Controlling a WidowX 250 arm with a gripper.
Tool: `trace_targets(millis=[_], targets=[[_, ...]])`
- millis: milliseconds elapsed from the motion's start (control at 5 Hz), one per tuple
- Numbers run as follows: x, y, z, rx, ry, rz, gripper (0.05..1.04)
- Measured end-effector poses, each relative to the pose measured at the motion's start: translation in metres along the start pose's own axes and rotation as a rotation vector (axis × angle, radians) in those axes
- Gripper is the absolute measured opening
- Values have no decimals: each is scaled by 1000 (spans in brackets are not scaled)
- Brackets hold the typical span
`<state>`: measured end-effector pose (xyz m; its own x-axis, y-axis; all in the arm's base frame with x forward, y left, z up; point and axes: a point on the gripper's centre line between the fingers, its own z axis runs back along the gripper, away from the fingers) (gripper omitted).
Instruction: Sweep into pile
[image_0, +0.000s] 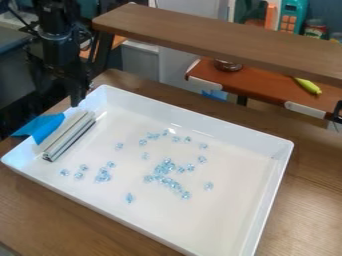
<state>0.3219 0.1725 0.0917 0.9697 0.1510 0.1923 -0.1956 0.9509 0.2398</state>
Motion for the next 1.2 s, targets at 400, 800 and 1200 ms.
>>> trace_targets(millis=[400,800,1200], targets=[[-5,-6,-25,-10,28,-3,1001],[1,-8,-51,-16,-13,-14,1001],[-2,1,-68,-91,-9,46,1001]])
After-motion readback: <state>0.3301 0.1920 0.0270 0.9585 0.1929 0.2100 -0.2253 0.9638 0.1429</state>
